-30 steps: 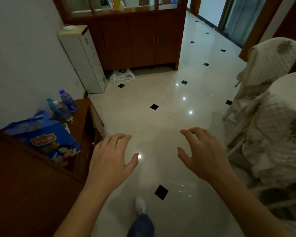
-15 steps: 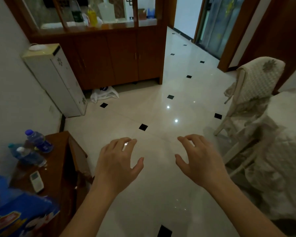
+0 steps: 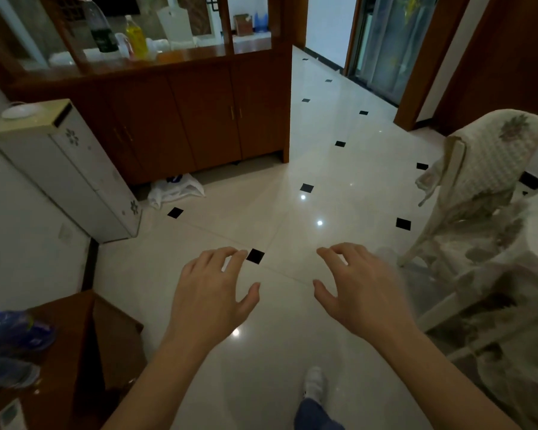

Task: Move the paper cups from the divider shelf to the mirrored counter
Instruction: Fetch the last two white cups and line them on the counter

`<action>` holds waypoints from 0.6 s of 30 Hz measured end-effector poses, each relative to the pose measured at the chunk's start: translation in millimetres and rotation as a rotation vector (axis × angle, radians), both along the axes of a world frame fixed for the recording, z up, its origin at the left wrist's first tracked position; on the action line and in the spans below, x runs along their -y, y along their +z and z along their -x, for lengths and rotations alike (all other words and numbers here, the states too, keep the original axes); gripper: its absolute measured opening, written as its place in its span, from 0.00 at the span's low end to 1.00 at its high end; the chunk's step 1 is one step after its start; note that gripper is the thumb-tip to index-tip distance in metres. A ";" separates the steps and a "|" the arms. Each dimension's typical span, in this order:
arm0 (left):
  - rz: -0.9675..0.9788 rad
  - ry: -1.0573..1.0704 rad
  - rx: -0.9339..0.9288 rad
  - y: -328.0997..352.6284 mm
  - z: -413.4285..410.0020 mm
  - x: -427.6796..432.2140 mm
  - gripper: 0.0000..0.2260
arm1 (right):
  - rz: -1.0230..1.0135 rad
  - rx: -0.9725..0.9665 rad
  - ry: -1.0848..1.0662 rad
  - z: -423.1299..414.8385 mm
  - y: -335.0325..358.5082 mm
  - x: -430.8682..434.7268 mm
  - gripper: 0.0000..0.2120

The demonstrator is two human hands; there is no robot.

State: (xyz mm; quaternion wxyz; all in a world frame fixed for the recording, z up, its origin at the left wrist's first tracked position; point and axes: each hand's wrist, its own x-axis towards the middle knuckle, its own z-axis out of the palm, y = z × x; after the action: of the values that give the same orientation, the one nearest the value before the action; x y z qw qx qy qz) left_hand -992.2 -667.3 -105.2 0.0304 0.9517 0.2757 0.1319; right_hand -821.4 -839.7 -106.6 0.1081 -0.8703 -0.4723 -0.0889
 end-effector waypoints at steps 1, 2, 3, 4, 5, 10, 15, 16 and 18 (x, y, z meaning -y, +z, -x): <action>-0.002 0.003 -0.004 0.7 -18.8 -10.4 0.25 | 0.003 -0.012 0.009 -19.3 1.6 -10.3 0.23; -0.003 0.008 -0.006 2.6 -38.5 -20.5 0.24 | 0.007 -0.027 0.015 -39.4 4.5 -20.8 0.23; -0.010 0.013 -0.003 5.5 -58.4 -30.4 0.24 | 0.006 -0.036 0.023 -59.9 7.9 -31.3 0.23; -0.016 0.015 -0.001 8.4 -78.6 -40.0 0.24 | 0.001 -0.041 0.034 -79.9 10.9 -41.7 0.23; -0.024 0.017 0.001 11.4 -98.5 -49.0 0.24 | -0.007 -0.045 0.044 -99.4 13.6 -52.2 0.23; -0.030 0.029 0.012 21.4 -185.1 -91.8 0.24 | -0.065 -0.042 0.074 -185.7 20.5 -106.3 0.23; -0.007 0.069 -0.001 20.6 -245.7 -134.0 0.25 | -0.082 -0.028 0.089 -249.7 15.3 -156.0 0.22; -0.003 0.077 -0.006 19.0 -256.0 -143.7 0.26 | -0.079 -0.027 0.091 -260.9 13.5 -166.3 0.23; 0.001 0.089 -0.018 13.3 -276.2 -165.8 0.26 | -0.077 -0.035 0.094 -282.3 9.7 -189.1 0.23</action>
State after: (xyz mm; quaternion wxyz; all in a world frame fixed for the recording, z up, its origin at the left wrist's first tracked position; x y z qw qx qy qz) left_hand -715.9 -501.5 -91.9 0.0227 0.9396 0.3179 0.1246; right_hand -539.1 -650.6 -96.9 0.1537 -0.8438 -0.5068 -0.0864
